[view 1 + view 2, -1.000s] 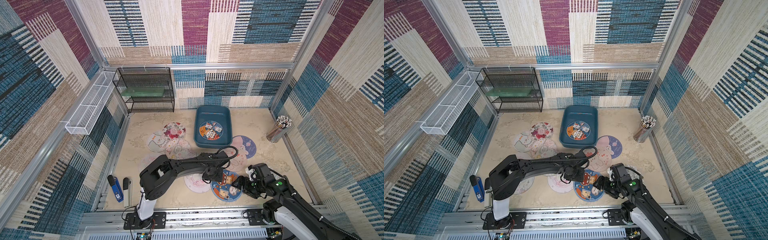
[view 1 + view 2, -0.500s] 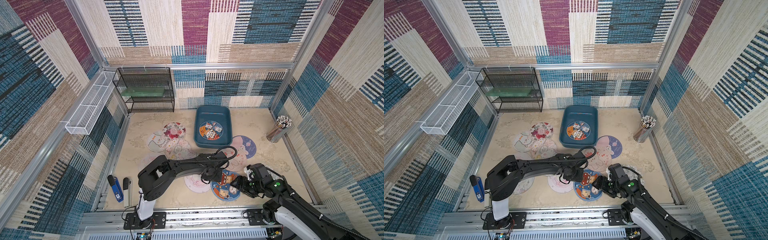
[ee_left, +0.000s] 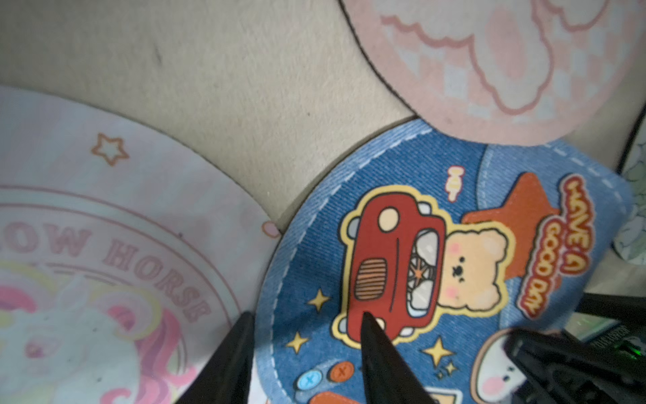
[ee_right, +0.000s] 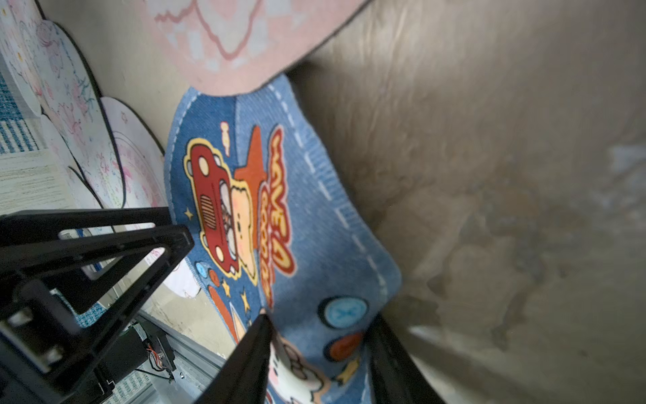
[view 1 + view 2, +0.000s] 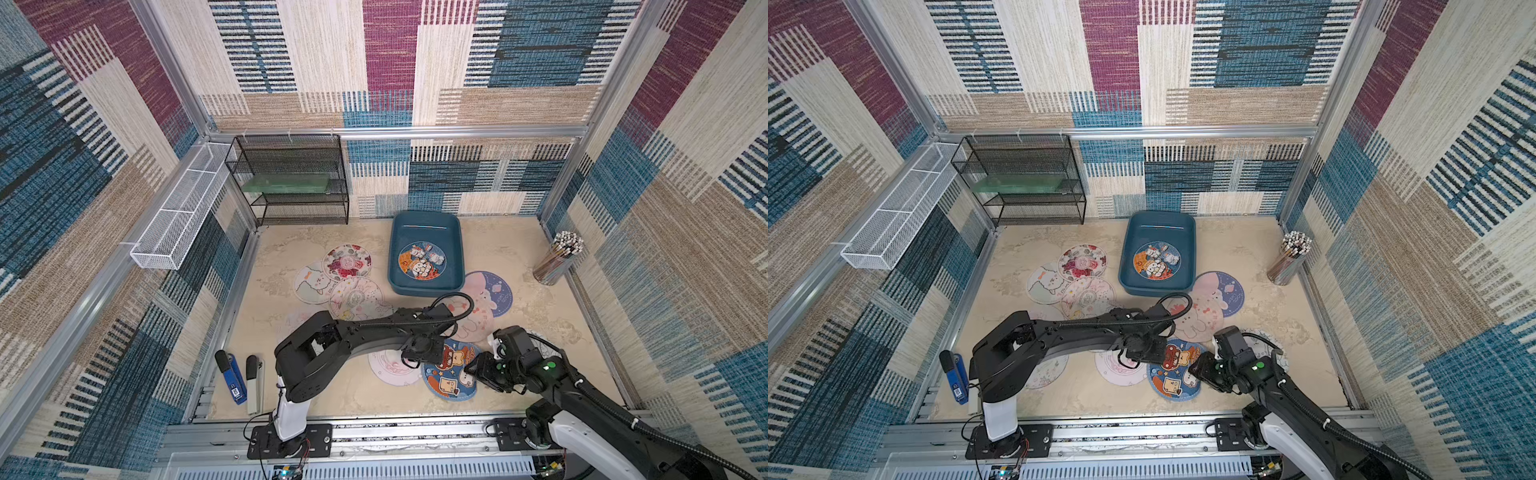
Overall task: Put the coasters into the storage box
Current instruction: Pick up the coaster from the center of the board, then place the coaster in the storage box.
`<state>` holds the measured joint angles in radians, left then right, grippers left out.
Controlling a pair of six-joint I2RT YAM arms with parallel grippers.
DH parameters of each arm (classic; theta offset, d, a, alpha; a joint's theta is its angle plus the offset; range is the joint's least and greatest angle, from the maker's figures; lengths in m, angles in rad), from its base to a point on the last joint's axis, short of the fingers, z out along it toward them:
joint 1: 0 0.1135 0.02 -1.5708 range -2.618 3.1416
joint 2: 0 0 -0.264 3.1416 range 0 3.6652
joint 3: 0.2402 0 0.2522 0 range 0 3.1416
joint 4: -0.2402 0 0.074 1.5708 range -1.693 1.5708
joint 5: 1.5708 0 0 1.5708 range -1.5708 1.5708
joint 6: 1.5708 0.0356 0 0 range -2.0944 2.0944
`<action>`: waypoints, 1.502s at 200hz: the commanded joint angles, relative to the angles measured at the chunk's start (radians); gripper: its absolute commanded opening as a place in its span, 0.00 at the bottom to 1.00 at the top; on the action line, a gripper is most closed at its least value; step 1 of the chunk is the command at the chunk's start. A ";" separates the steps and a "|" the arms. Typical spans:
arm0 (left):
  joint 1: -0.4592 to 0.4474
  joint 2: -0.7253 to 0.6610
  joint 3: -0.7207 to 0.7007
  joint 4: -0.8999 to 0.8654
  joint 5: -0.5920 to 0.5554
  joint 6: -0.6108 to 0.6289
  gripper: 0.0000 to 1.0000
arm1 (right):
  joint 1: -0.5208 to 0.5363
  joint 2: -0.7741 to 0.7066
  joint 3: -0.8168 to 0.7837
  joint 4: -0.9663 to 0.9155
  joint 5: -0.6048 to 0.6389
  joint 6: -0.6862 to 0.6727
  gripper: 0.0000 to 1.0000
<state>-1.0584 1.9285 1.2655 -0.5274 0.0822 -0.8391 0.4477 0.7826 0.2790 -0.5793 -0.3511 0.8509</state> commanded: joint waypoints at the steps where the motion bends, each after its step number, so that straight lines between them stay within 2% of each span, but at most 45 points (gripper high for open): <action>1: -0.005 0.025 -0.018 -0.023 0.073 -0.007 0.49 | 0.001 0.017 0.000 -0.013 0.044 -0.008 0.41; 40: -0.005 0.022 -0.021 -0.023 0.076 -0.008 0.49 | 0.002 0.023 0.031 -0.019 0.053 -0.025 0.25; 69: 0.001 0.000 -0.013 -0.022 0.089 -0.017 0.49 | 0.001 0.023 0.111 -0.078 0.069 -0.058 0.12; 88: 0.017 -0.043 0.002 -0.029 0.090 -0.028 0.52 | -0.005 0.032 0.204 -0.144 0.081 -0.094 0.11; 104: 0.043 -0.101 0.012 -0.041 0.081 -0.039 0.59 | -0.013 0.059 0.295 -0.202 0.089 -0.131 0.11; 137: 0.126 -0.245 0.019 -0.091 0.046 -0.038 0.71 | -0.048 0.146 0.518 -0.295 0.094 -0.208 0.11; 165: 0.209 -0.356 -0.012 -0.130 0.040 -0.017 0.74 | -0.083 0.265 0.711 -0.310 0.090 -0.265 0.11; 210: 0.329 -0.473 -0.137 -0.146 0.053 0.027 0.77 | -0.113 0.515 0.998 -0.239 0.026 -0.313 0.12; 263: 0.398 -0.556 -0.256 -0.120 0.076 0.038 0.78 | -0.130 0.812 1.284 -0.116 0.009 -0.332 0.13; 300: 0.448 -0.573 -0.283 -0.109 0.102 0.068 0.79 | -0.143 1.046 1.439 -0.003 -0.011 -0.313 0.13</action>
<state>-0.6315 1.3659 0.9916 -0.6544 0.1631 -0.8169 0.3054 1.7290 1.6520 -0.6964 -0.3416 0.5369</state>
